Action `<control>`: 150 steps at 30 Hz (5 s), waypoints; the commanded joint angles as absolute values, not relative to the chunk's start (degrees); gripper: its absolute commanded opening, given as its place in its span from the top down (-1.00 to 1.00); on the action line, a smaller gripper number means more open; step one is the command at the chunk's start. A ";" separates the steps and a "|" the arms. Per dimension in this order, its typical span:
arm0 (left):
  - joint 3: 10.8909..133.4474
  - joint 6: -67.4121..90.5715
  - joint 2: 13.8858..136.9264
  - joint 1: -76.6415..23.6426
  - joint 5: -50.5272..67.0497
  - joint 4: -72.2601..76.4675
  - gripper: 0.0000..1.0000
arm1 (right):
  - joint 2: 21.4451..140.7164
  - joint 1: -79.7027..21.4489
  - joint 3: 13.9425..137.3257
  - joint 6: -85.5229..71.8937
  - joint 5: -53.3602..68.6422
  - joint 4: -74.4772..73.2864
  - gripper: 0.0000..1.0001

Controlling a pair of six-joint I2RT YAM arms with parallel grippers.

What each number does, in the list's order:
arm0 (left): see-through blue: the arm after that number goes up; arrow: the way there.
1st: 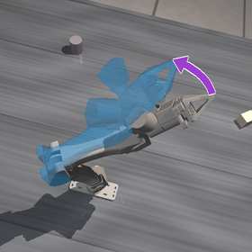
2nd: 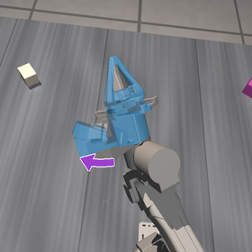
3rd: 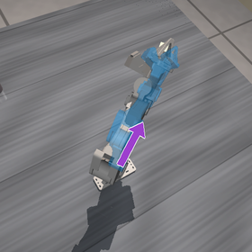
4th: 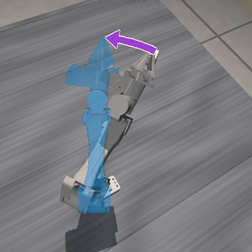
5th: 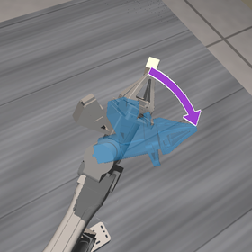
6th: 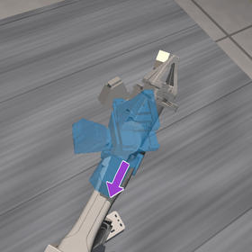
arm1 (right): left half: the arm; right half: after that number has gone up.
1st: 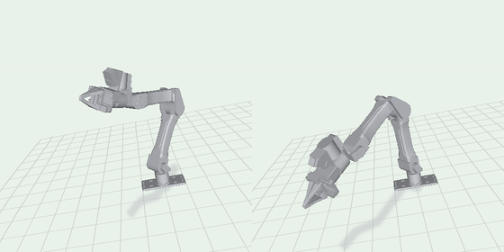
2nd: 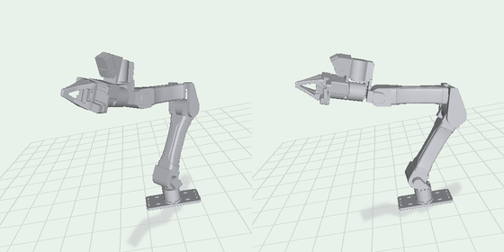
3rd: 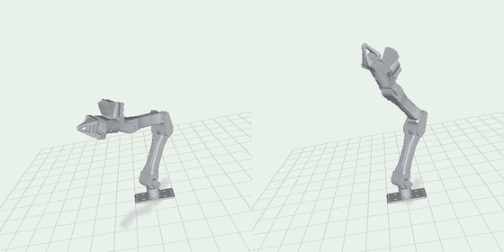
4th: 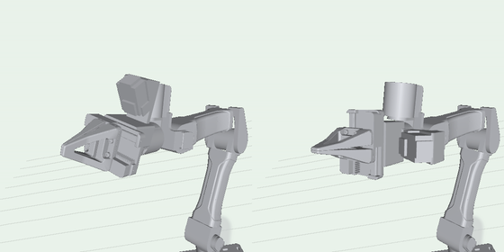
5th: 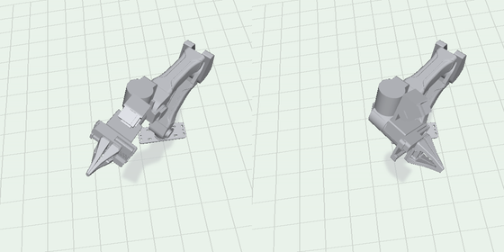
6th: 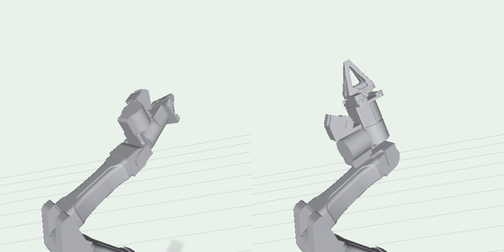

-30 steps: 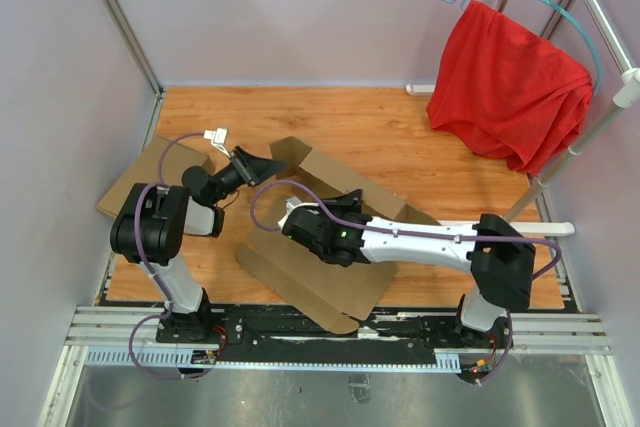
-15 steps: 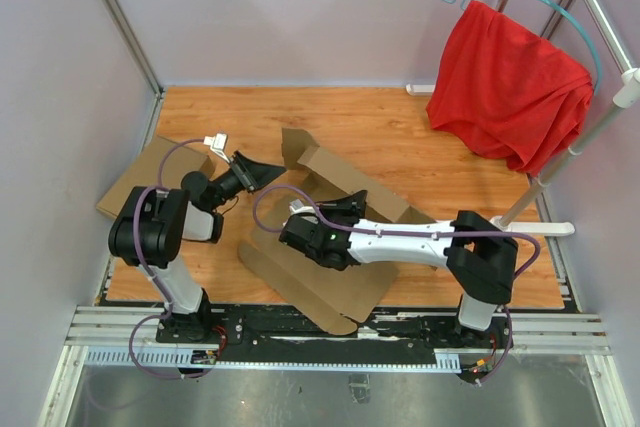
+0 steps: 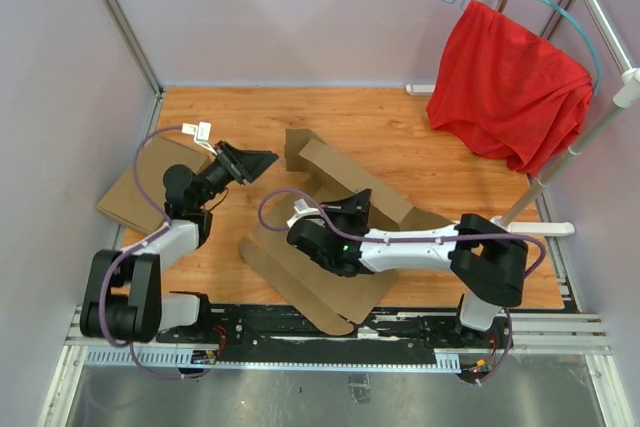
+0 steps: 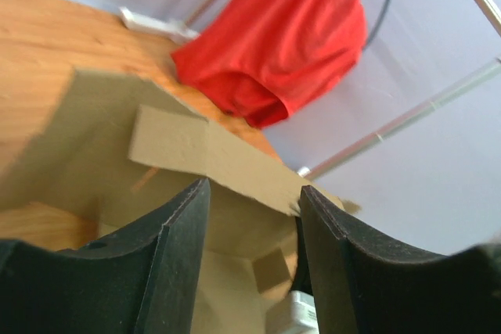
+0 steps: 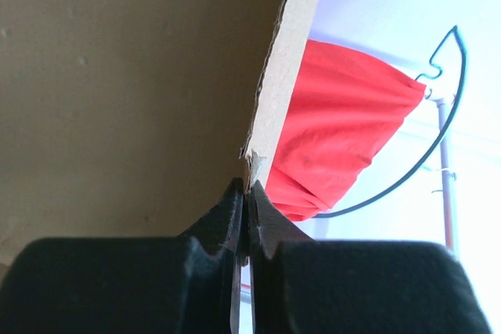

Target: Fold the paper box

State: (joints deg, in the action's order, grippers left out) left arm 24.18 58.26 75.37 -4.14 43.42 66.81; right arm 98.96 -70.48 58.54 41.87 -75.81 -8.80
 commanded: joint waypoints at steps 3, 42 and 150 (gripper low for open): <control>33.41 41.45 67.58 -3.16 28.55 39.70 -0.15 | 91.24 -71.67 51.57 47.41 -75.53 -1.81 0.98; 54.99 58.13 122.24 -7.26 53.19 85.47 -0.18 | 81.28 -72.69 52.39 37.69 -61.64 -19.90 0.98; 44.74 37.09 92.37 -4.57 40.67 32.36 -0.02 | 113.06 -16.12 102.48 10.36 -3.21 -37.13 -0.81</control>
